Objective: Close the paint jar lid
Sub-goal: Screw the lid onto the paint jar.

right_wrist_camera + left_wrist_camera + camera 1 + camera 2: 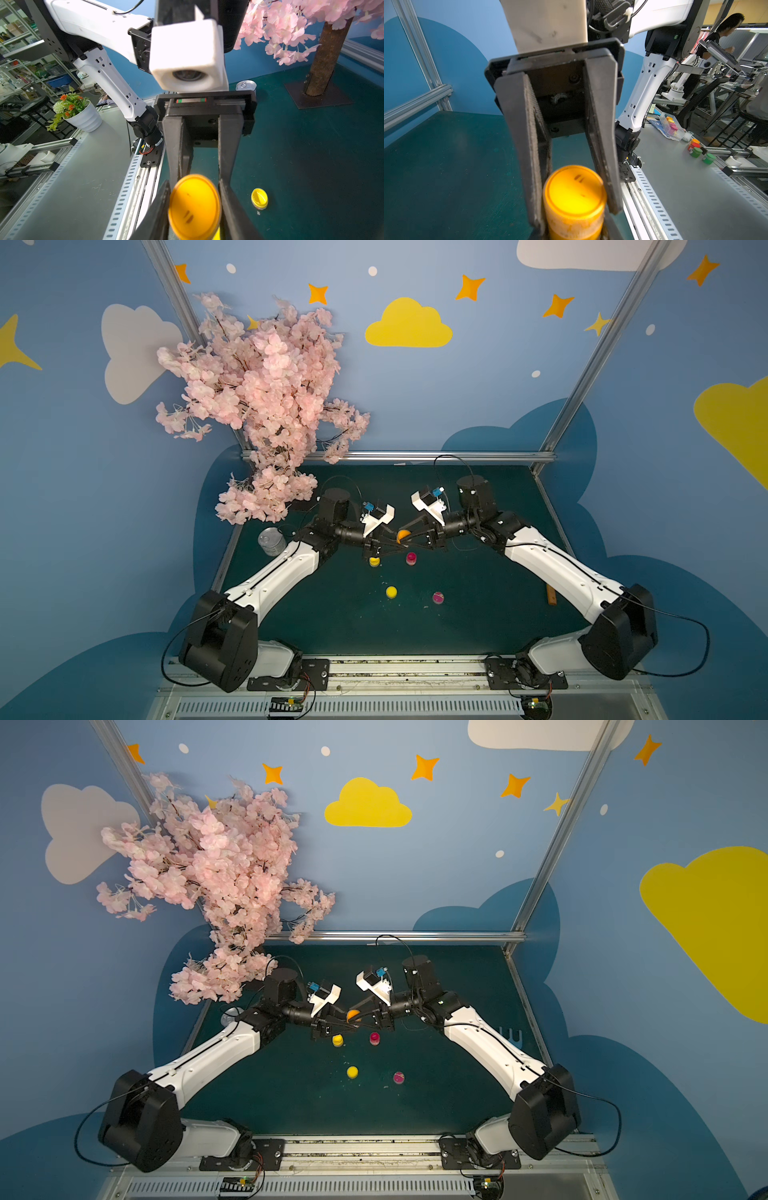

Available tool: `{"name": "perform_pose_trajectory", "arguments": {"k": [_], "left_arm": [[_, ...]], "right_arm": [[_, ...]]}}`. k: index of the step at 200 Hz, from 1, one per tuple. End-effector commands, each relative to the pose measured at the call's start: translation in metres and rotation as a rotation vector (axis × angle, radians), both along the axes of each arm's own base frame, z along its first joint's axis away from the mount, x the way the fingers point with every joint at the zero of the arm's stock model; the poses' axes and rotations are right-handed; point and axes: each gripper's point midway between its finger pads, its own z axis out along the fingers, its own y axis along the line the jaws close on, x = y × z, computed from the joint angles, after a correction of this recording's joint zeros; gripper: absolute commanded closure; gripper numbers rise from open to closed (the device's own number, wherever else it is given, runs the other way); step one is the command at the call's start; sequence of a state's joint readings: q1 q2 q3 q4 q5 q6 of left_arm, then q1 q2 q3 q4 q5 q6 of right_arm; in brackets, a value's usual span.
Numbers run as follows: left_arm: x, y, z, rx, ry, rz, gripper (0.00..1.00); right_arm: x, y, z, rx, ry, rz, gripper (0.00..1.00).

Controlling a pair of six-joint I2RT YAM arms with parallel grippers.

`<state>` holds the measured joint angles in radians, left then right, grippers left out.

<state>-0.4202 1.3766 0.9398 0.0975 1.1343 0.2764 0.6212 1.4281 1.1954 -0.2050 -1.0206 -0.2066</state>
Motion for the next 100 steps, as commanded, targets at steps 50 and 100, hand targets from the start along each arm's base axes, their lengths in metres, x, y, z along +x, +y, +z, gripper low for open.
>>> {"name": "perform_pose_trajectory", "arguments": {"k": [50,100], "left_arm": [[0.036,0.007,0.017,0.030,-0.241,0.265,0.75],[0.060,0.016,0.034,0.054,-0.490,0.513,0.76]], "right_arm": [[0.018,0.007,-0.006,-0.057,0.034,-0.101,0.83],[0.041,0.009,-0.017,-0.126,0.065,-0.262,0.92]]}}
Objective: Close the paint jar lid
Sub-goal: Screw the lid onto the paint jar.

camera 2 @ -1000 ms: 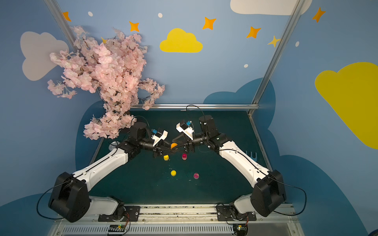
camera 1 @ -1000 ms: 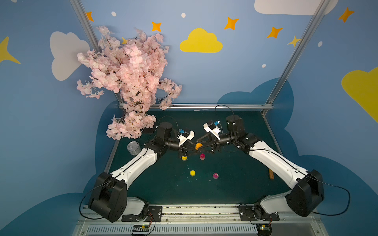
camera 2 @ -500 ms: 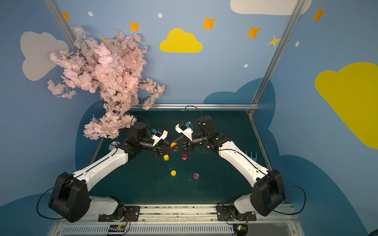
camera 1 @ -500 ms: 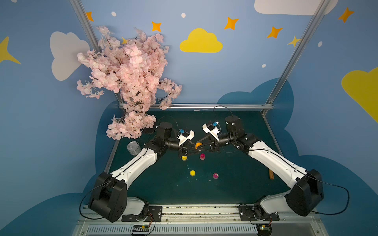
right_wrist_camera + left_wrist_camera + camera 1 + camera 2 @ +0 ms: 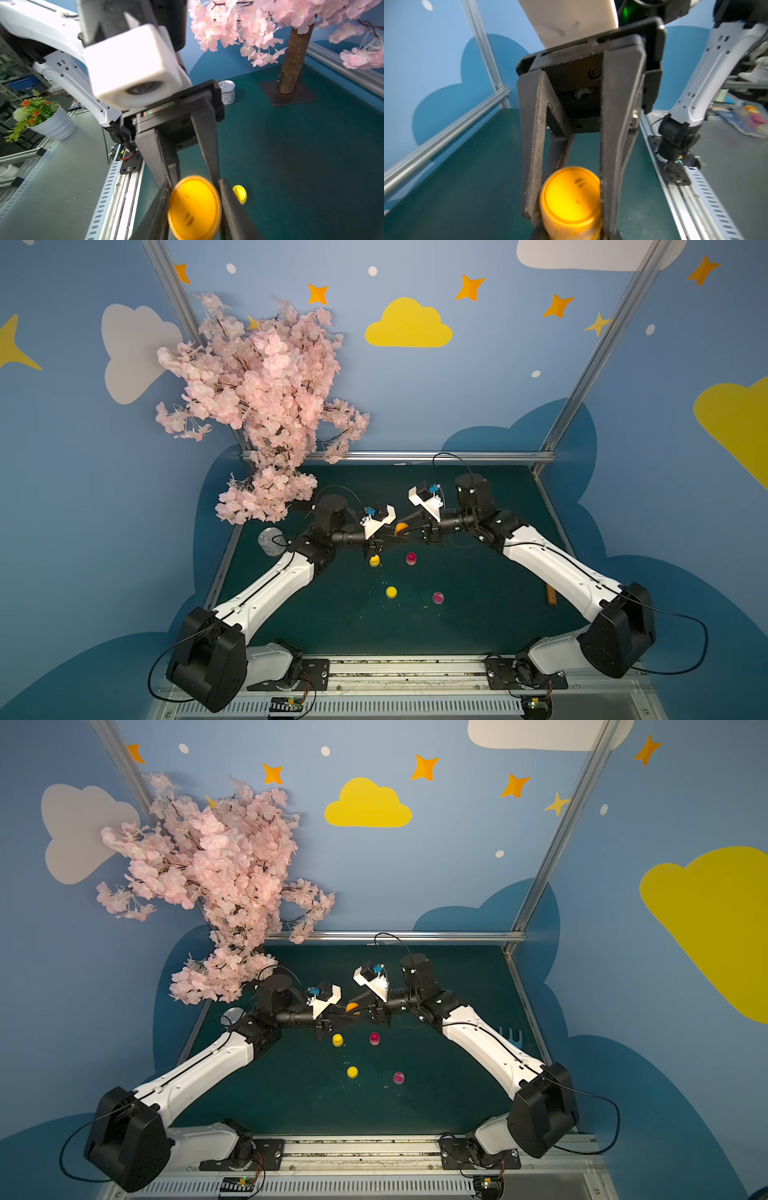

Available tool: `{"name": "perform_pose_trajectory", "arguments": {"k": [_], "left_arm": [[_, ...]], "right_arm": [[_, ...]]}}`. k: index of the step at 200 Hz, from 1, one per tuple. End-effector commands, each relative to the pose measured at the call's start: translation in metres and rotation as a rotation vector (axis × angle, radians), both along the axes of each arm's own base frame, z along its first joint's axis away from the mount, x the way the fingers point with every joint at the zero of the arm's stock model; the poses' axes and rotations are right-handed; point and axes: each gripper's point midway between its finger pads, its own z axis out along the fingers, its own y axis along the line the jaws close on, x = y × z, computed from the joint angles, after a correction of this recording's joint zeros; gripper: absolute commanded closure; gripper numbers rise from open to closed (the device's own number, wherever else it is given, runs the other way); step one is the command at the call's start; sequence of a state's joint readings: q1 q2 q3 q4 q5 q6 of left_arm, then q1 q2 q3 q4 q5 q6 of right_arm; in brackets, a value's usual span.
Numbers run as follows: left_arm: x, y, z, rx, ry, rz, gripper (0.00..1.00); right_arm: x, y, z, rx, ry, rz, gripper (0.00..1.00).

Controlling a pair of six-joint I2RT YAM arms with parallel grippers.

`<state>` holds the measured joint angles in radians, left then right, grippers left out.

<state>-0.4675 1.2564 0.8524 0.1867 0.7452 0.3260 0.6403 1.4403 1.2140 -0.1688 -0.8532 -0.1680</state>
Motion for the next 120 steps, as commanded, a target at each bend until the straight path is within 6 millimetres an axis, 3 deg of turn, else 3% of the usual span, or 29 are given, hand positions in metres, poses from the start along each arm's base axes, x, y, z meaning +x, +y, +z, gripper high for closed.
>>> {"name": "perform_pose_trajectory", "arguments": {"k": [1,54,120], "left_arm": [[0.031,0.009,0.035,0.000,-0.287,0.198,0.76],[0.053,0.003,0.052,0.020,-0.477,0.387,0.75],[0.070,-0.012,0.067,0.000,-0.594,0.501,0.75]], "right_arm": [[0.016,0.001,-0.015,-0.073,0.113,-0.131,0.92],[0.039,0.003,-0.022,-0.099,0.180,-0.320,1.00],[0.070,-0.004,-0.043,-0.121,0.329,-0.571,1.00]]}}
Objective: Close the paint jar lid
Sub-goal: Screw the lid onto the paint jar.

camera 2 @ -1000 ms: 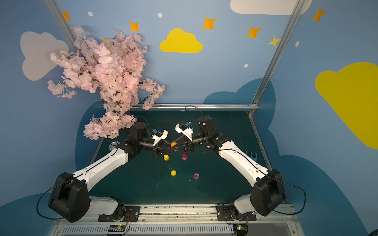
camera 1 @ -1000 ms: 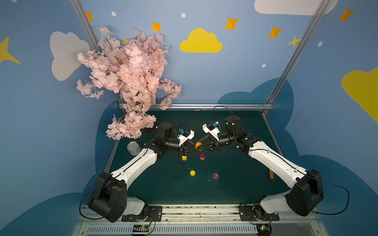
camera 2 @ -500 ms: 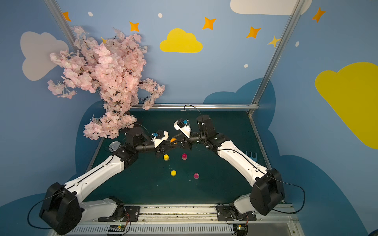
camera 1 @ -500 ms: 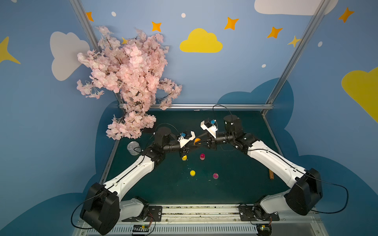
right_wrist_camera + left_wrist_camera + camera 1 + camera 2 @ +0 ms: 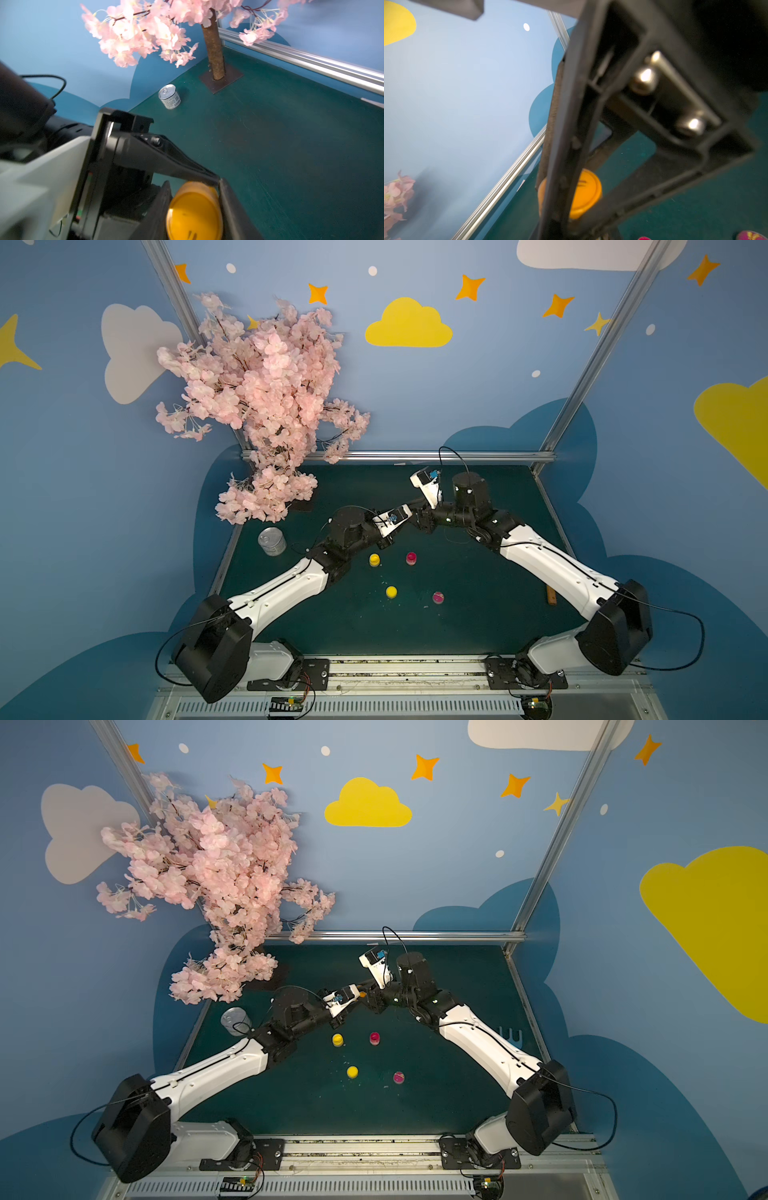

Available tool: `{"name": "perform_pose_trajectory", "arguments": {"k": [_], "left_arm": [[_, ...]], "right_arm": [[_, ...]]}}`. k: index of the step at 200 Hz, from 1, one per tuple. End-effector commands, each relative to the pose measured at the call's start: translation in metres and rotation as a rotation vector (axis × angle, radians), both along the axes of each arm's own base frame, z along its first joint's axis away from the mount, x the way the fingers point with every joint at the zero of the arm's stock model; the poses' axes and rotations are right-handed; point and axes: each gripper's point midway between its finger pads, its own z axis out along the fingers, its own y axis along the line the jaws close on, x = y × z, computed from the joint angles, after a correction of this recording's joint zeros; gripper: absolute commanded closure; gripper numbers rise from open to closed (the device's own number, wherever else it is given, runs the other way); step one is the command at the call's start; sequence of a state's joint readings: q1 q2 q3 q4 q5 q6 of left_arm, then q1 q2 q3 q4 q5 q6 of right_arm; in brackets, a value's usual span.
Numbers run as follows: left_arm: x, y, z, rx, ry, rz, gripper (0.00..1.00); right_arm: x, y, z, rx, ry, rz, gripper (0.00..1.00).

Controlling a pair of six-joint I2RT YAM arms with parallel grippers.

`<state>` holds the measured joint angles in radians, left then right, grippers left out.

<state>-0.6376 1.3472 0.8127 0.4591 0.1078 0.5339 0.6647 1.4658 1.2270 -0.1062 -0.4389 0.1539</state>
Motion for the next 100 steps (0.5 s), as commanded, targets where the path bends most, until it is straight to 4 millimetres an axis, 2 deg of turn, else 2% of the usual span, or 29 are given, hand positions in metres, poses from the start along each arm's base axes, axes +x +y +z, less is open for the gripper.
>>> {"name": "perform_pose_trajectory", "arguments": {"k": [1,21,48,67,87,100], "left_arm": [[0.006,-0.003,0.074,-0.113,-0.253,0.051,0.75],[0.007,-0.006,0.069,-0.106,-0.236,0.047,0.75],[0.007,-0.004,0.062,-0.097,-0.208,0.057,0.75],[0.006,-0.001,0.054,-0.085,-0.171,0.068,0.75],[0.004,0.002,0.044,-0.071,-0.129,0.063,0.75],[0.003,0.004,0.038,-0.078,-0.091,0.056,0.74]], "right_arm": [[0.005,0.001,-0.030,-0.029,0.184,-0.123,1.00],[0.007,0.002,-0.030,-0.014,0.209,-0.148,1.00],[0.007,-0.001,-0.030,-0.009,0.209,-0.168,0.93],[0.006,-0.007,-0.029,-0.013,0.196,-0.177,0.79],[0.004,-0.013,-0.025,-0.005,0.190,-0.188,0.58],[0.001,-0.017,-0.023,-0.002,0.188,-0.197,0.50]]}}
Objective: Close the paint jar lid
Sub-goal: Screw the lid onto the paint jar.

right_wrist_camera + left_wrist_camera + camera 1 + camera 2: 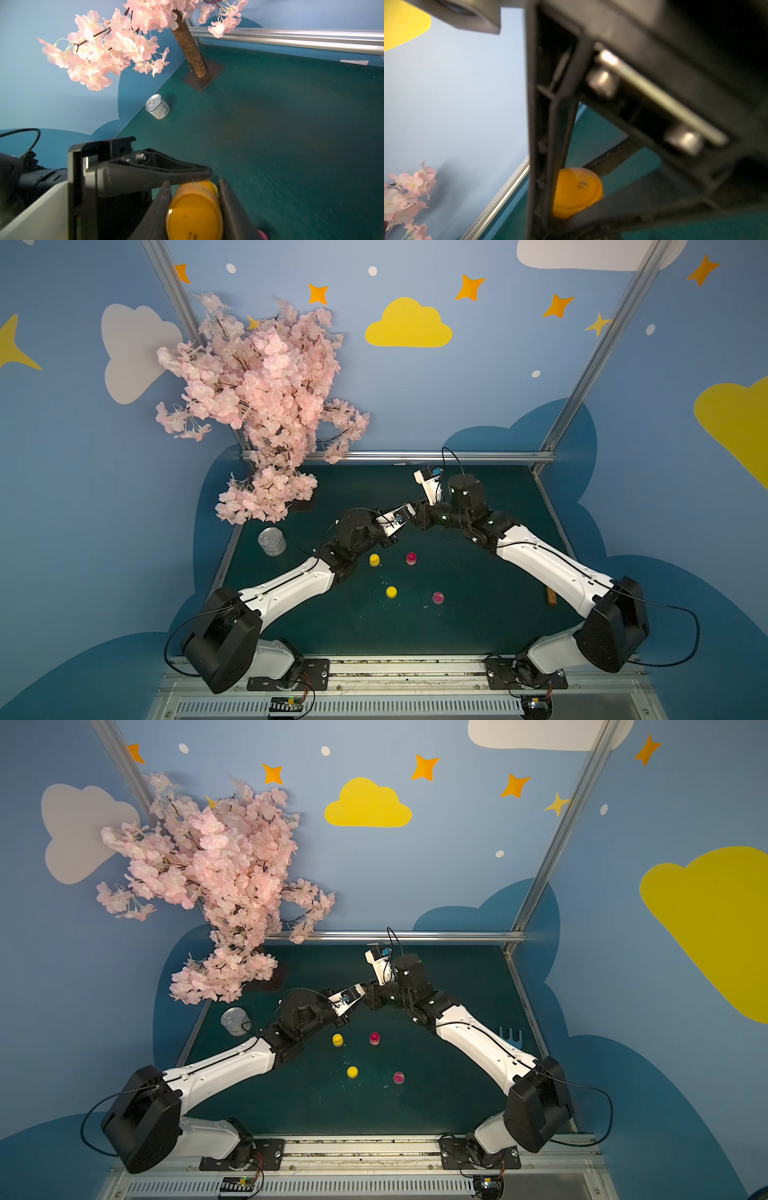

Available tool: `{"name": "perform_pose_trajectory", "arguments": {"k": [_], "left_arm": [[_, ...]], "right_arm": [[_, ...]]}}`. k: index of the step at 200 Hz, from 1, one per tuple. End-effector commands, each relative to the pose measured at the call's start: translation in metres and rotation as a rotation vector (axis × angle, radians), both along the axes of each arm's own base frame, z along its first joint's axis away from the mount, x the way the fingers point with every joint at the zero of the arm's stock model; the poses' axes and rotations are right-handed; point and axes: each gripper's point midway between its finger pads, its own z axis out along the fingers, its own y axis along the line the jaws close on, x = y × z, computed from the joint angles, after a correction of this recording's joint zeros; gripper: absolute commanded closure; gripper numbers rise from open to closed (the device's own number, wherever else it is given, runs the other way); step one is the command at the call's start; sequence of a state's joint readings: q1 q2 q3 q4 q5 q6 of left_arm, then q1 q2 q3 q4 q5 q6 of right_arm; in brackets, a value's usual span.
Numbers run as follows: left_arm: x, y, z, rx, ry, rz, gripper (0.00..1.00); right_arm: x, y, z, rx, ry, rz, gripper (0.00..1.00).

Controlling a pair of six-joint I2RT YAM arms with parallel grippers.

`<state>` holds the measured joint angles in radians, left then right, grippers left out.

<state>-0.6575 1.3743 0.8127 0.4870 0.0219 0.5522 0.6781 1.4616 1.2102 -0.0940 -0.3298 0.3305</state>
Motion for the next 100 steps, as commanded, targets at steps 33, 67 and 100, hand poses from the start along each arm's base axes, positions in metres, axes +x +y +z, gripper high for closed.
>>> {"name": "perform_pose_trajectory", "arguments": {"k": [33,67,100], "left_arm": [[-0.006,0.015,0.033,-0.140,0.015,-0.011,0.74],[-0.003,0.030,0.018,-0.181,0.171,-0.032,0.74],[-0.015,0.039,0.011,-0.247,0.373,-0.179,0.73]], "right_arm": [[-0.018,-0.026,-0.011,-0.039,0.057,-0.071,0.36],[-0.030,-0.041,-0.008,-0.033,0.035,-0.076,0.31],[-0.048,-0.049,-0.007,-0.037,-0.089,0.012,0.32]]}}
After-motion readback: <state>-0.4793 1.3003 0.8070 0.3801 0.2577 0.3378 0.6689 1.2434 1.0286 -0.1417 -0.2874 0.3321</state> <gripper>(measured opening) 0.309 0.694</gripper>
